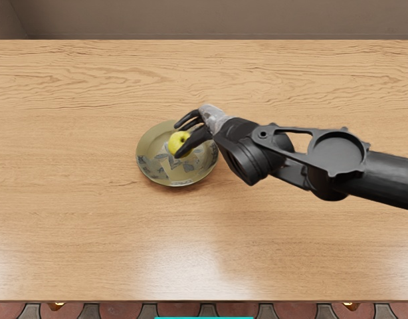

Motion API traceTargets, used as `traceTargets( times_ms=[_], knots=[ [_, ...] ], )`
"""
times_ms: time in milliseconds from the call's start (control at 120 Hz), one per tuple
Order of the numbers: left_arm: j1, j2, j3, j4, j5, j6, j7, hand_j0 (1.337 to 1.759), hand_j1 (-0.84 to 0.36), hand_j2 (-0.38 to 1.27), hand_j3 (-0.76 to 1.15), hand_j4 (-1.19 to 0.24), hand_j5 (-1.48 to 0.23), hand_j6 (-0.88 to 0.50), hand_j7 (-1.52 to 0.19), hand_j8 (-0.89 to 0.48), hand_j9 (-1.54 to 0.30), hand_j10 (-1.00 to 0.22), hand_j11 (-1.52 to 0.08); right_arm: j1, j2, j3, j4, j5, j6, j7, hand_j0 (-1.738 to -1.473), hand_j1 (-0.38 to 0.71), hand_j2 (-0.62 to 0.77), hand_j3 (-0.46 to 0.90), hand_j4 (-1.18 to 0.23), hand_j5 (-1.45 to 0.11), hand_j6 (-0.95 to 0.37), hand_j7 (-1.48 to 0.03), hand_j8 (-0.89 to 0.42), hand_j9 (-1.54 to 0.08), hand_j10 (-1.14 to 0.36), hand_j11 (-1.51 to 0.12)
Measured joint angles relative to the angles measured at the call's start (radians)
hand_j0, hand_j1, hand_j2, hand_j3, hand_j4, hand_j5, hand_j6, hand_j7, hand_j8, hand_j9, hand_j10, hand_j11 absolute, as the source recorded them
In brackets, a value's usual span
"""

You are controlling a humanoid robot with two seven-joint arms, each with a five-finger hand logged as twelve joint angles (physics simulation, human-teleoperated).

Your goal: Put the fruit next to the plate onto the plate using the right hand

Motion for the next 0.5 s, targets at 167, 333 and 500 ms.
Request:
traceTargets(
  times_ms=[167,333,500],
  knots=[
    [0.001,0.000,0.000,0.000,0.000,0.000,0.000,1.658,0.07,0.05,0.00,-0.23,-0.30,-0.23,-0.30,-0.23,-0.30,-0.23,-0.30,-0.013,0.018,-0.002,-0.032,-0.003,0.000,0.001,-1.658,0.31,0.55,0.00,-0.74,-1.01,-0.50,-0.98,-0.44,-1.00,-0.65,-1.01],
    [0.000,0.000,0.000,0.000,0.000,0.000,0.000,1.658,0.07,0.05,0.00,-0.23,-0.30,-0.23,-0.30,-0.23,-0.30,-0.23,-0.30,-0.015,0.026,-0.002,-0.039,-0.006,-0.001,0.000,-1.658,0.27,0.34,0.00,-0.64,-0.86,-0.49,-0.84,-0.44,-0.85,-0.60,-0.85],
    [0.001,0.000,0.000,0.000,0.000,0.000,0.000,1.658,0.07,0.05,0.00,-0.23,-0.30,-0.23,-0.30,-0.23,-0.30,-0.23,-0.30,-0.015,0.029,-0.002,-0.040,-0.007,-0.001,0.000,-1.658,0.19,0.11,0.00,-0.50,-0.67,-0.44,-0.66,-0.40,-0.66,-0.49,-0.66]
  ],
)
